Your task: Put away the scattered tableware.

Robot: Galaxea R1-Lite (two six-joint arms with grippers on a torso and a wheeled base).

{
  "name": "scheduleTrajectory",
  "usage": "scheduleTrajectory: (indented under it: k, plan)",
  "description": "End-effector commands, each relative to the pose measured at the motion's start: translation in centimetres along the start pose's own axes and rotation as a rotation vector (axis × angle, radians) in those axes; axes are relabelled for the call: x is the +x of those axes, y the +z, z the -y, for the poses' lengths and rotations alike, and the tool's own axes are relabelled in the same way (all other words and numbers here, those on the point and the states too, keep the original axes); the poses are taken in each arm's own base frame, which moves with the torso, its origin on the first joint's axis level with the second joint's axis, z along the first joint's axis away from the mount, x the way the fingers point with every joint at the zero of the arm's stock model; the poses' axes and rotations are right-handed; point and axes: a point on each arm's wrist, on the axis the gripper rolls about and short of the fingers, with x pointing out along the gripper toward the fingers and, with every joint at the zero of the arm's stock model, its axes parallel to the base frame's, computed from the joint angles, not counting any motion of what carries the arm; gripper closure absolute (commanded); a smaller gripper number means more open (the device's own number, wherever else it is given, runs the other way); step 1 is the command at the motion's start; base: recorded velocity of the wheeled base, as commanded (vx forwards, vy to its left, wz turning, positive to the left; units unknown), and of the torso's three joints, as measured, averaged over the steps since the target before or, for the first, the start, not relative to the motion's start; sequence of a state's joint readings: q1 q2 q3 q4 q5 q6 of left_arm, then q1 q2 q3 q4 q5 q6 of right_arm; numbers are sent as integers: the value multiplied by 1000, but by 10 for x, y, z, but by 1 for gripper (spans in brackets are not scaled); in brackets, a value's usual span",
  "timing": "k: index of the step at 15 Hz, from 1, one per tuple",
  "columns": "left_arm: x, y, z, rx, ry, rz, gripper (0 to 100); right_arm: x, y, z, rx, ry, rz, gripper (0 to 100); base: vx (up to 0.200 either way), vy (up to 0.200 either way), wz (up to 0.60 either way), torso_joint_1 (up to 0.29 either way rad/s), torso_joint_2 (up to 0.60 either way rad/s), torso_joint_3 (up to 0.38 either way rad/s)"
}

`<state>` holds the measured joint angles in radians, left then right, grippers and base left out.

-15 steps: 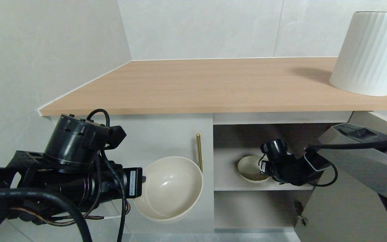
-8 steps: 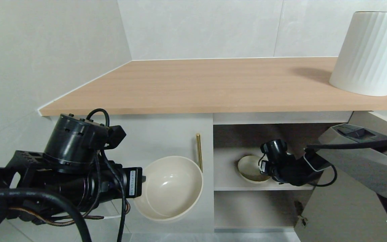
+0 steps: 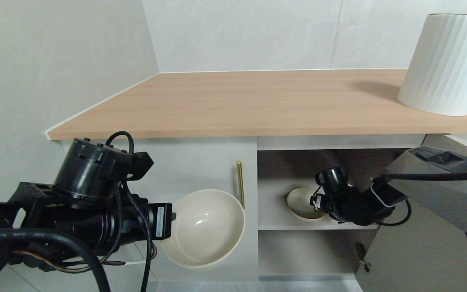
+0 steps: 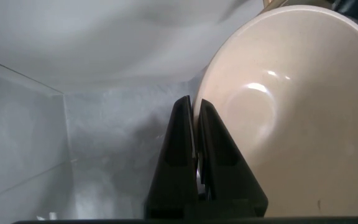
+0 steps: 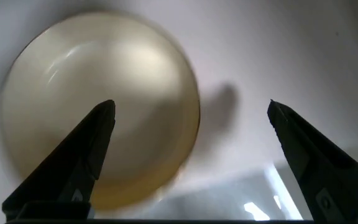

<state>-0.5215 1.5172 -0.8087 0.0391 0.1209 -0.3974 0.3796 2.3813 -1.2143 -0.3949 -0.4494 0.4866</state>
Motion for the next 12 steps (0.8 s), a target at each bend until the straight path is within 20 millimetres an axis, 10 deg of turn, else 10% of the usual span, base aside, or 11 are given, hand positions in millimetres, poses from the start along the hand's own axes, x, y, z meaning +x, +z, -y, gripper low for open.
scheduleTrajectory:
  k: [1,8,12]
  plan:
    - [5,-4,3,34,-2,-25,100,-69,4,-3,-52,137,-22,0,0,0,0,0,0,0]
    - [48,-33,31,183,-21,-145,100,-226,5,7,-295,533,-94,0,0,0,0,0,0,0]
    - [56,-39,42,249,-27,-131,100,-249,-8,1,-365,607,-145,0,0,0,0,0,0,0]
